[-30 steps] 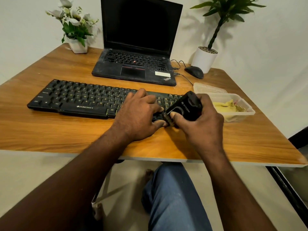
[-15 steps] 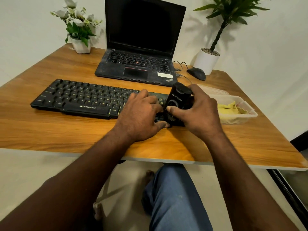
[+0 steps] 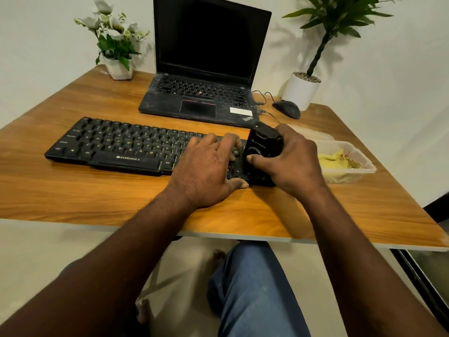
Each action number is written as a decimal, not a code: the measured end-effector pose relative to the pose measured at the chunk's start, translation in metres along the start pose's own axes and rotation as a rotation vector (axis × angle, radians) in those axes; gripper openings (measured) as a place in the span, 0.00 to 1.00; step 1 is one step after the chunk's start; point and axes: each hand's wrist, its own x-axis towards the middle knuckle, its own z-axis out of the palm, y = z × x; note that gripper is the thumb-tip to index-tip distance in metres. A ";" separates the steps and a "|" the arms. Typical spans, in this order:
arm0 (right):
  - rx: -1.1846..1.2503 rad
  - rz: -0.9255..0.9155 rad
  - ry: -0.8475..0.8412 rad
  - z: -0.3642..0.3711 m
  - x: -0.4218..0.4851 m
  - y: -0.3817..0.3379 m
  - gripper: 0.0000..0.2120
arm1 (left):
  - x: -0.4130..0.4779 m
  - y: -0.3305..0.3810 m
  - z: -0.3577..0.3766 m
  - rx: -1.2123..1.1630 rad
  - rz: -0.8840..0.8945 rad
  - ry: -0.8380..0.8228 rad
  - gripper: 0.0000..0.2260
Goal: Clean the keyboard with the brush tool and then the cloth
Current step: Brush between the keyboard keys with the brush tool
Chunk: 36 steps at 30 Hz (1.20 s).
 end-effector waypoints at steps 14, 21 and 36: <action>-0.059 -0.050 -0.018 -0.001 0.013 -0.001 0.24 | -0.001 -0.001 0.002 -0.020 0.017 0.051 0.33; -0.036 -0.104 -0.083 0.000 0.018 -0.006 0.27 | -0.001 -0.001 0.002 0.006 0.022 0.050 0.33; -0.035 -0.137 -0.186 0.001 0.052 -0.012 0.25 | -0.001 -0.002 0.004 0.012 -0.010 0.050 0.34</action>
